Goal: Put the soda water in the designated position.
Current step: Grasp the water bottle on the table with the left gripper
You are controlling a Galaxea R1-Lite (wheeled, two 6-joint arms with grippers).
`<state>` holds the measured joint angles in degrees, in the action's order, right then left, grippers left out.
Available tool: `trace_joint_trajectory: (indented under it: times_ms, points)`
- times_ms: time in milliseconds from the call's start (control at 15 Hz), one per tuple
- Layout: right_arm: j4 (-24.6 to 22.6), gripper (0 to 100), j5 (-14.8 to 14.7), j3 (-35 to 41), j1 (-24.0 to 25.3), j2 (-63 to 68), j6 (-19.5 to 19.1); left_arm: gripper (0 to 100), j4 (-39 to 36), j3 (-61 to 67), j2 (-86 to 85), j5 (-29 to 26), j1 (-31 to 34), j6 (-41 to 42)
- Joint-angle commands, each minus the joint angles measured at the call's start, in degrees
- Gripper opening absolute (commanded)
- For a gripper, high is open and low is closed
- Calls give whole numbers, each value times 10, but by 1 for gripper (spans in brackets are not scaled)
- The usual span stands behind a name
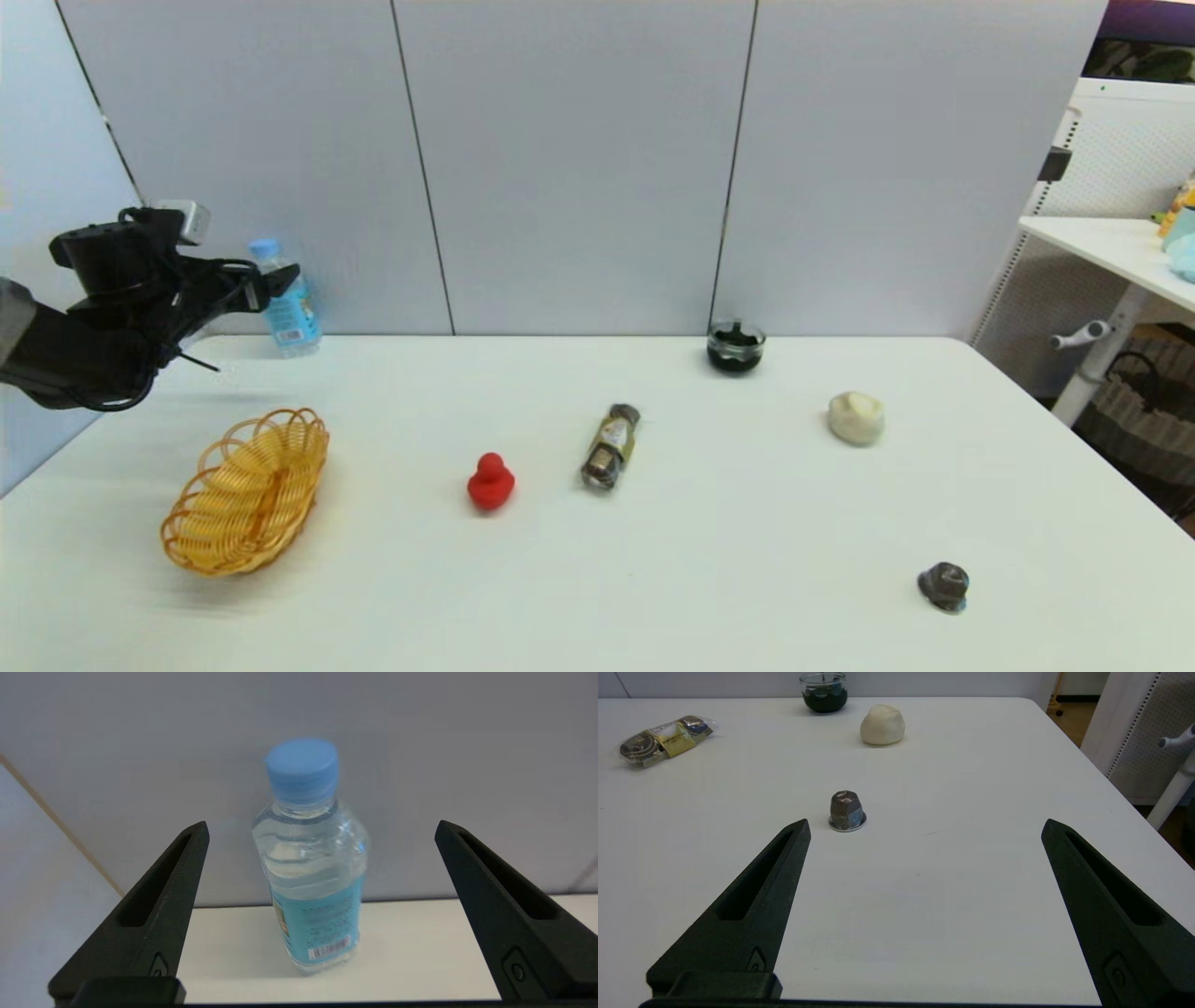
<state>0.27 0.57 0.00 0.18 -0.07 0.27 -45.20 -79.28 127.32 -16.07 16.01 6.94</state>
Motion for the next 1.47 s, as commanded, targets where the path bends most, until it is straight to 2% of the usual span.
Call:
trace_joint_trajectory:
  times_ms: [67, 533, 800, 1467]
  points:
    - [0, 100, 0, 1, 1, 1, 0, 100, 0, -82, 77, 21, -10, -1]
    - [0, 100, 0, 1, 0, 1, 0, 100, -4, -103, 112, 29, -16, -3]
    - [0, 100, 0, 1, 0, 1, 0, 100, -2, -141, 129, 70, -16, -11]
    - [0, 100, 0, 1, 0, 1, 0, 100, -6, -174, 159, 82, -23, -56]
